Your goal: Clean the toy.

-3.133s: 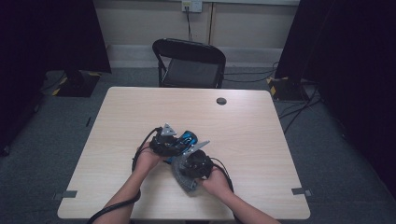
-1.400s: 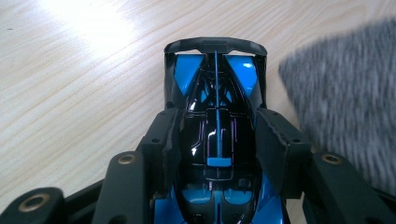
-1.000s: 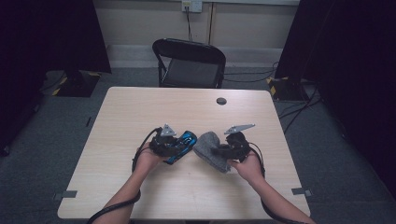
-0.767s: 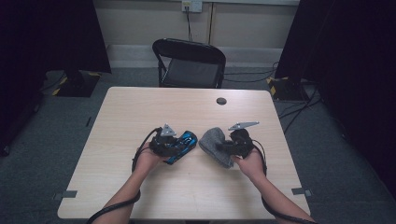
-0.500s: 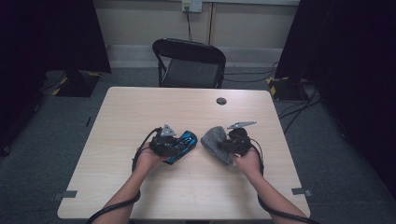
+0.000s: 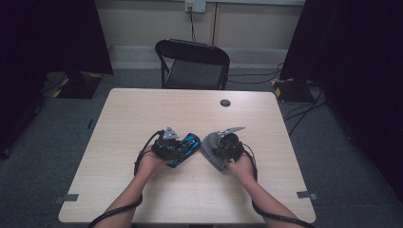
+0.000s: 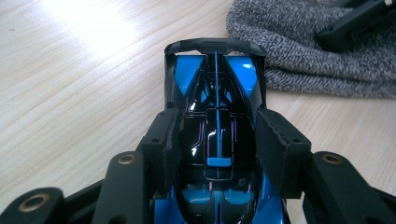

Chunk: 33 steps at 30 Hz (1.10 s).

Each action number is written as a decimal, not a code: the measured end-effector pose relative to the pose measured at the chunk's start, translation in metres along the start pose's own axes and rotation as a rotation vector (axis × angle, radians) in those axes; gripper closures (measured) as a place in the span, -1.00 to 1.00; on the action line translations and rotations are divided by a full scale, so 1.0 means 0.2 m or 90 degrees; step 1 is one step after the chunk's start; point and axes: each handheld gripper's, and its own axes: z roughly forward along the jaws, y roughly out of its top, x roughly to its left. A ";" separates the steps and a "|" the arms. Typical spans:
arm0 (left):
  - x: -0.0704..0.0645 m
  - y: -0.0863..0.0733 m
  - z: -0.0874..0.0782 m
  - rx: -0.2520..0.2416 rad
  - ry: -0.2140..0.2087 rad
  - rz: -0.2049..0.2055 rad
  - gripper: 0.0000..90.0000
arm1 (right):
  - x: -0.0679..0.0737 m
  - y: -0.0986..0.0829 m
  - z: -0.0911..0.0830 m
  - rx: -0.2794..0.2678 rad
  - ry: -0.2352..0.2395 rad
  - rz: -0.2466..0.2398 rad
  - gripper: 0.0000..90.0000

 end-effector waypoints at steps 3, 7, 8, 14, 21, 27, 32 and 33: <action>0.00 0.00 0.00 0.000 0.000 -0.001 0.13 | 0.02 0.00 0.00 0.002 0.005 -0.003 0.78; 0.00 0.00 0.00 0.000 -0.001 -0.001 0.13 | 0.07 -0.01 0.01 0.004 0.030 -0.012 0.78; 0.00 0.00 0.00 0.002 0.000 -0.001 0.13 | 0.08 -0.02 0.01 0.004 0.034 -0.018 0.78; 0.00 0.00 0.00 0.000 -0.001 -0.001 0.13 | 0.15 -0.01 0.02 0.010 0.061 -0.039 0.78; 0.00 0.00 -0.01 0.001 0.000 0.000 0.13 | 0.19 -0.02 0.02 0.008 0.079 -0.042 0.79; 0.00 -0.01 -0.01 0.001 -0.001 -0.002 0.13 | 0.21 -0.04 0.02 0.009 0.098 -0.046 0.79; 0.00 0.00 -0.01 0.001 0.000 -0.002 0.13 | 0.27 -0.05 0.02 0.016 0.118 -0.062 0.79; 0.00 0.00 -0.01 0.002 0.000 -0.002 0.13 | 0.29 -0.05 0.02 0.018 0.121 -0.065 0.79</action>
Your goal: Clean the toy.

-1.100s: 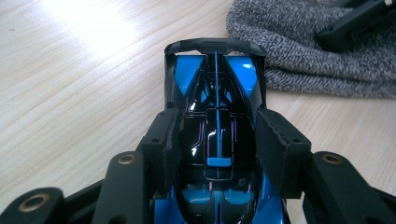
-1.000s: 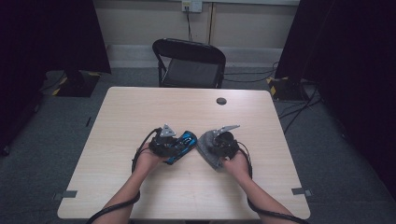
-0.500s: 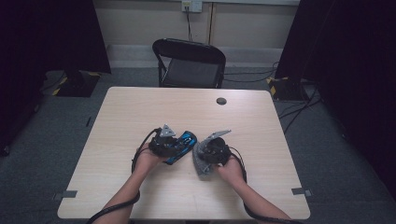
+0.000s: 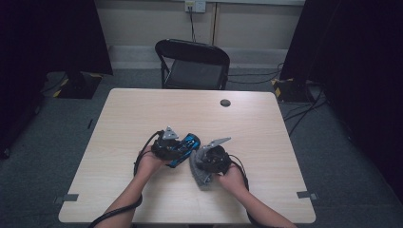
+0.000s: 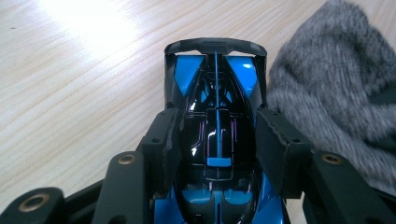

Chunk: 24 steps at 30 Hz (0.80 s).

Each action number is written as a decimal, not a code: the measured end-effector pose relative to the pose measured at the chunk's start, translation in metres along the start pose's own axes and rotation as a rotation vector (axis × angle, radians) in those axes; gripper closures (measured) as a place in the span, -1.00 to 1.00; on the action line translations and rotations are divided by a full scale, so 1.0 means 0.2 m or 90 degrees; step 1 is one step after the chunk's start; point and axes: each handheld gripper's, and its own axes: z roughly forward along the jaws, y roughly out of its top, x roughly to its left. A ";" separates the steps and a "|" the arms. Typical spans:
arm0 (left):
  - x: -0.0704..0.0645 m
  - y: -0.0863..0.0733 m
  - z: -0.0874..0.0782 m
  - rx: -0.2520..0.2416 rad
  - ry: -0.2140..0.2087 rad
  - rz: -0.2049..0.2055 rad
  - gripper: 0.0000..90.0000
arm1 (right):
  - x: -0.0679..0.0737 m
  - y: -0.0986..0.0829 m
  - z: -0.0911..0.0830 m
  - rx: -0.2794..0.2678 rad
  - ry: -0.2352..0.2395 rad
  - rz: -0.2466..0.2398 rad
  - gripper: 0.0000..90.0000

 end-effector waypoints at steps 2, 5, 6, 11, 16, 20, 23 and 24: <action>0.00 0.00 0.00 0.000 0.001 -0.001 0.13 | 0.03 0.00 0.01 0.003 0.004 -0.007 0.79; 0.00 0.00 0.00 0.002 0.002 -0.002 0.13 | 0.06 0.01 0.03 0.005 0.017 -0.015 0.79; 0.00 0.00 0.00 0.002 0.002 -0.002 0.13 | 0.06 0.01 0.03 0.005 0.017 -0.015 0.79; 0.00 0.00 0.00 0.001 0.002 -0.003 0.13 | 0.11 0.02 0.04 0.011 0.028 -0.029 0.79; 0.00 0.00 0.00 0.000 0.002 -0.003 0.13 | 0.12 0.03 0.05 0.011 0.033 -0.031 0.79; 0.00 0.00 0.00 0.000 0.002 -0.004 0.13 | 0.13 0.03 0.06 0.009 0.038 -0.032 0.79; 0.00 0.00 0.00 0.001 0.002 -0.003 0.13 | 0.15 0.03 0.07 0.006 0.047 -0.031 0.79; 0.00 0.00 0.00 0.001 0.002 -0.004 0.13 | 0.16 0.03 0.07 0.006 0.049 -0.033 0.79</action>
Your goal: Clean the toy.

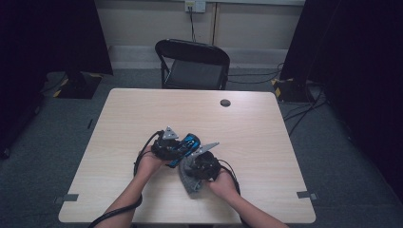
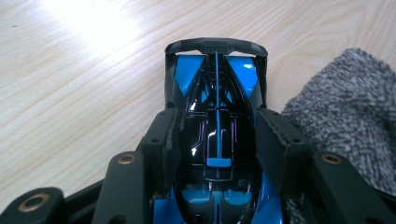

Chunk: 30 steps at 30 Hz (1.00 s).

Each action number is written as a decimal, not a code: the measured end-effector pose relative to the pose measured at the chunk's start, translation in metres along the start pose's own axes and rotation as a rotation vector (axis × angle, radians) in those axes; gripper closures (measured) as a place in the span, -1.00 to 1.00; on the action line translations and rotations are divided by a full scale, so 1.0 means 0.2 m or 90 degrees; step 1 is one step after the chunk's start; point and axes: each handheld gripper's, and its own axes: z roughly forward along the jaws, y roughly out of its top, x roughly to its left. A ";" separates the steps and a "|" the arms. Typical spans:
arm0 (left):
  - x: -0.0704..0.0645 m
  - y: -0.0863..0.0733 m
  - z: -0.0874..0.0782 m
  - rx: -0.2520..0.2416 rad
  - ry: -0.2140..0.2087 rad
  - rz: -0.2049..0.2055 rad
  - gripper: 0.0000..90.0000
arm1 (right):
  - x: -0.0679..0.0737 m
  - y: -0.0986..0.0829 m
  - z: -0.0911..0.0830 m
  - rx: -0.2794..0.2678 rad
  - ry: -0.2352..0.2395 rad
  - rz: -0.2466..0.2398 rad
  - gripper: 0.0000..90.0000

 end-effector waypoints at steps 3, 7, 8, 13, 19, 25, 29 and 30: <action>0.00 0.00 0.00 0.000 0.000 -0.001 0.13 | 0.01 0.00 0.01 -0.001 0.005 0.000 0.79; 0.00 0.00 0.00 0.000 0.001 0.001 0.13 | 0.02 0.01 0.02 -0.002 0.010 -0.002 0.79; 0.00 0.00 0.00 0.000 0.000 -0.002 0.13 | 0.03 0.01 0.02 -0.001 0.012 -0.003 0.79; 0.00 0.00 0.00 -0.001 0.000 0.002 0.13 | 0.04 0.01 0.03 -0.003 0.019 -0.008 0.79; 0.00 -0.01 -0.01 0.000 0.000 0.003 0.13 | 0.06 0.01 0.04 0.000 0.035 -0.013 0.79; 0.00 -0.01 0.00 -0.006 -0.002 -0.005 0.13 | 0.10 0.01 0.05 -0.001 0.051 -0.024 0.78; 0.00 -0.01 -0.01 -0.001 -0.002 -0.001 0.13 | 0.11 0.01 0.05 0.001 0.063 -0.028 0.79; 0.00 -0.01 -0.01 -0.001 -0.002 -0.001 0.13 | 0.11 0.01 0.05 0.002 0.064 -0.031 0.78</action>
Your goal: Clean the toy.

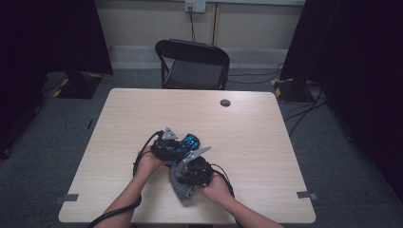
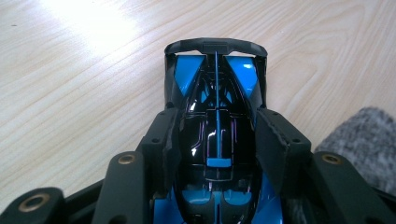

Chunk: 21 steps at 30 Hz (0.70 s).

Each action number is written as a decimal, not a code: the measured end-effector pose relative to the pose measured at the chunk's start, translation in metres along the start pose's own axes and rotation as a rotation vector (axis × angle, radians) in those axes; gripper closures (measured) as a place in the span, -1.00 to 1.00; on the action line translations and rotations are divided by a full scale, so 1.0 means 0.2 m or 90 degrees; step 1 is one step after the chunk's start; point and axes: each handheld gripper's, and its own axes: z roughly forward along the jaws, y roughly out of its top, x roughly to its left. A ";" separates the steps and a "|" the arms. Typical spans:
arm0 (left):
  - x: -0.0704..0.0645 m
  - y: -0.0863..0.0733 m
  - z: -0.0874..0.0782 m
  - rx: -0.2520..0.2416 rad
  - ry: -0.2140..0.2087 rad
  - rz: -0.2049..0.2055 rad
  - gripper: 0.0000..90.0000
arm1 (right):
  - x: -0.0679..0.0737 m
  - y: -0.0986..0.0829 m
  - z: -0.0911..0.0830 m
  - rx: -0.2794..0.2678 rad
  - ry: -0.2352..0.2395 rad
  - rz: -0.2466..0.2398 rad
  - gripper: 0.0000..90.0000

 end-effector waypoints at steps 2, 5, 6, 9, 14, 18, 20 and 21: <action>0.00 0.00 0.00 -0.002 0.002 0.001 0.13 | 0.01 0.00 0.00 -0.001 0.009 0.000 0.78; 0.00 0.00 0.00 -0.001 0.001 0.000 0.13 | 0.02 -0.01 -0.01 -0.003 0.023 -0.006 0.78; 0.00 0.00 0.00 -0.001 0.001 0.000 0.13 | 0.02 -0.01 -0.01 -0.003 0.023 -0.006 0.78; 0.00 0.00 0.00 -0.001 0.002 0.002 0.13 | 0.05 -0.02 -0.05 -0.008 0.030 -0.024 0.78; 0.00 0.00 0.00 -0.002 0.003 0.001 0.13 | 0.02 -0.04 -0.12 -0.017 0.029 -0.021 0.78; 0.00 0.00 0.00 -0.004 0.001 0.001 0.13 | -0.03 -0.06 -0.20 -0.029 0.012 -0.006 0.78; 0.00 0.00 0.00 -0.003 0.000 0.001 0.13 | -0.07 -0.07 -0.24 -0.035 0.002 0.001 0.78; 0.00 0.00 0.00 -0.002 0.001 0.001 0.13 | -0.08 -0.07 -0.26 -0.041 0.000 0.008 0.78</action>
